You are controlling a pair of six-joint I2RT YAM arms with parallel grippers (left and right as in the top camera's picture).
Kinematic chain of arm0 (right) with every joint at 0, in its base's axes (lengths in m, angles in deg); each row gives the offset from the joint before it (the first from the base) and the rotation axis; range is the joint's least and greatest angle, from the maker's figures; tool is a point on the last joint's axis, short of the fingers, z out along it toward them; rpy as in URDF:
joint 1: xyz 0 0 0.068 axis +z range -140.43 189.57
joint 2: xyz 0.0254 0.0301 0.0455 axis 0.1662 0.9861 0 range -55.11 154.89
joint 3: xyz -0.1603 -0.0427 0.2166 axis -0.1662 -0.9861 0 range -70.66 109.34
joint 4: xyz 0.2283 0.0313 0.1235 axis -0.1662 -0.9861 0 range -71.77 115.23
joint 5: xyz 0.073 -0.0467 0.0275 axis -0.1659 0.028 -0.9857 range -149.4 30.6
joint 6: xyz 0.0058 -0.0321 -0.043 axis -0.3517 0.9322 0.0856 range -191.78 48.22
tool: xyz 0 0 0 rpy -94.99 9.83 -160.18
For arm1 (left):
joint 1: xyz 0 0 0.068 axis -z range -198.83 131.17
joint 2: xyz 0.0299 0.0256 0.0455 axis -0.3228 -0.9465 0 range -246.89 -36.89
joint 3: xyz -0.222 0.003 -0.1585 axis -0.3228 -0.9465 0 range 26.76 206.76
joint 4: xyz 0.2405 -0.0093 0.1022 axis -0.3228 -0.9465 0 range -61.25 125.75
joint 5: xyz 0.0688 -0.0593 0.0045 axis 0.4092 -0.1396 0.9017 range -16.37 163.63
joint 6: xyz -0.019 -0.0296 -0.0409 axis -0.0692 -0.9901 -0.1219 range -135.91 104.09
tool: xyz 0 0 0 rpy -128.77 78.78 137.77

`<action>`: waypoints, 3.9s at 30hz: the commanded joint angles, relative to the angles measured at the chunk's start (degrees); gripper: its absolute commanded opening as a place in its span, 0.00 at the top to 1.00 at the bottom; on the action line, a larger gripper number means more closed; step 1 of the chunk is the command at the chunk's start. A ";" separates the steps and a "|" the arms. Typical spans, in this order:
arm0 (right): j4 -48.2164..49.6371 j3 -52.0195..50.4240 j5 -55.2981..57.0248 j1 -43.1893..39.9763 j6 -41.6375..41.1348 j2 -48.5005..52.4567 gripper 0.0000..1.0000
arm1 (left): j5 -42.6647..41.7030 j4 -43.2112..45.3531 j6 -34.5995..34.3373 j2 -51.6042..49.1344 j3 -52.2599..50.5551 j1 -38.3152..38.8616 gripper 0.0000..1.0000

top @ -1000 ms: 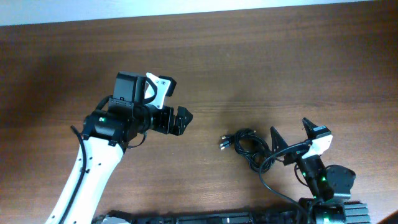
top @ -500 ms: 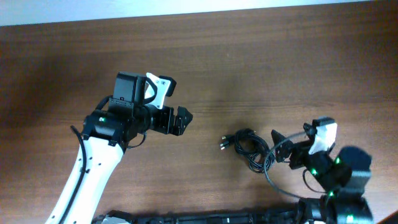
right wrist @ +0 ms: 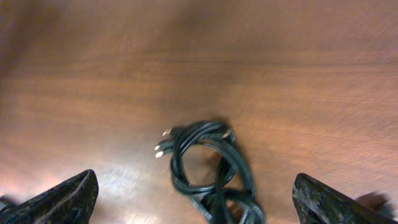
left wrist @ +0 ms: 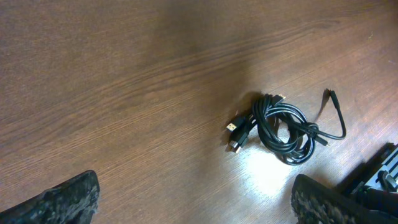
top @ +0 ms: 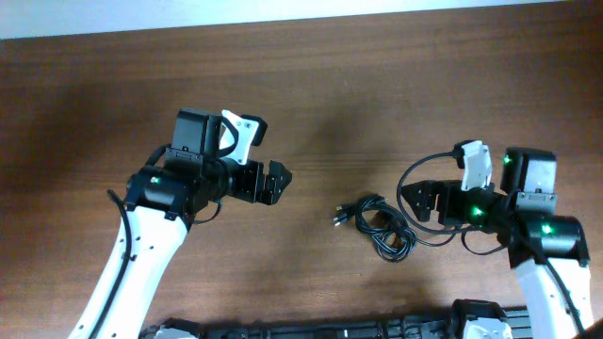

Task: Untangle cables
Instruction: 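Move the right gripper down onto the black cable bundle and grasp it, then lift the cable bundle with the right gripper toward the left gripper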

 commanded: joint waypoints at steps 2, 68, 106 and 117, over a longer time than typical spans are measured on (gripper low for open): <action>-3.26 1.46 -7.91 0.37 3.41 3.91 0.01 | -0.59 -0.04 -0.72 -0.20 1.31 0.33 0.01; -3.08 7.74 -2.75 10.82 8.11 38.58 0.96 | -5.66 1.49 -0.74 -0.20 1.31 0.33 0.01; 39.26 16.13 -17.75 10.86 -36.50 6.16 0.96 | -25.07 47.17 -23.21 -0.20 1.31 10.45 0.01; 36.85 16.13 -18.10 10.86 -29.14 6.16 0.96 | -25.29 57.16 -27.32 -0.20 1.31 10.45 0.01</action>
